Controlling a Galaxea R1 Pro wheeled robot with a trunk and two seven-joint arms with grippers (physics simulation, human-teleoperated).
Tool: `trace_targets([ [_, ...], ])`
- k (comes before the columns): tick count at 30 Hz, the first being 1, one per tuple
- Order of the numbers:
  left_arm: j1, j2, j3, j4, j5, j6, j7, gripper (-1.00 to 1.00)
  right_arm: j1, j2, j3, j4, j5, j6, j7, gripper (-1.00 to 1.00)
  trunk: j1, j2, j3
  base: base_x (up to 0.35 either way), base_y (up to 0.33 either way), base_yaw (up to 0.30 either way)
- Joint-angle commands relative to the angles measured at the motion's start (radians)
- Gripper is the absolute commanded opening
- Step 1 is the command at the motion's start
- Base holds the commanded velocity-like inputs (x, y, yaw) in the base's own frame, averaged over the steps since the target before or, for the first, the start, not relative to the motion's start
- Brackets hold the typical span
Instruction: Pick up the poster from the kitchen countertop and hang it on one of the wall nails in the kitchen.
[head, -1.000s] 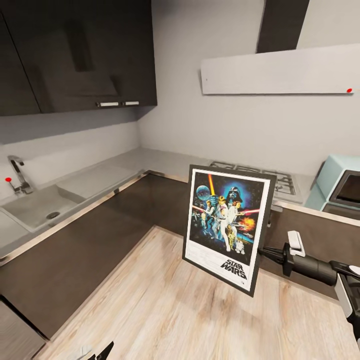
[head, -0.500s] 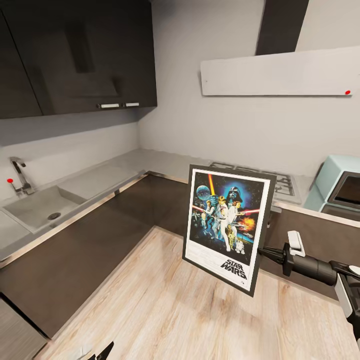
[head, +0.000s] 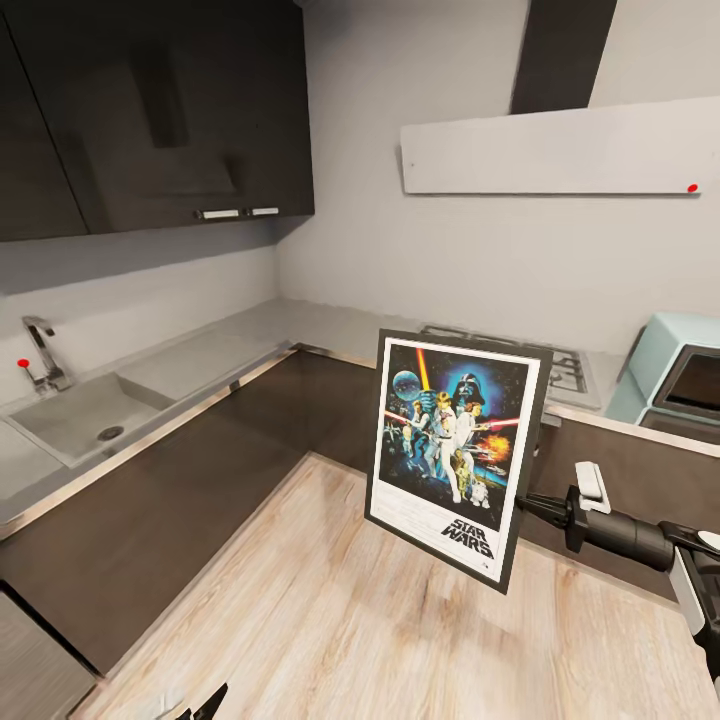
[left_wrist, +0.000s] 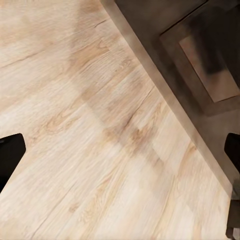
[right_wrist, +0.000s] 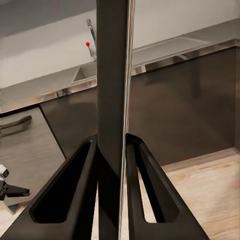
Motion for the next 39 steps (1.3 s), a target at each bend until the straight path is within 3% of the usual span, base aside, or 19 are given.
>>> trace_targets([
  [1, -0.001, 0.0, -0.008, 0.001, 0.006, -0.006, -0.002, 1.0, -0.001, 0.0, -0.001, 0.0, -0.003, 0.015, 0.007, -1.0, -0.003, 0.005, 0.001, 0.0, 0.0, 0.0],
  [3, -0.001, 0.0, -0.008, 0.001, 0.006, -0.006, -0.002, 1.0, -0.001, 0.0, -0.001, 0.0, -0.003, 0.015, 0.007, -1.0, -0.011, 0.019, 0.007, 0.0, 0.0, 0.0],
  [39, -0.001, 0.001, -0.008, 0.001, 0.006, -0.006, -0.003, 1.0, -0.001, 0.0, 0.0, 0.0, -0.003, 0.015, 0.01, -1.0, -0.011, 0.019, 0.007, -0.019, 0.0, 0.0],
])
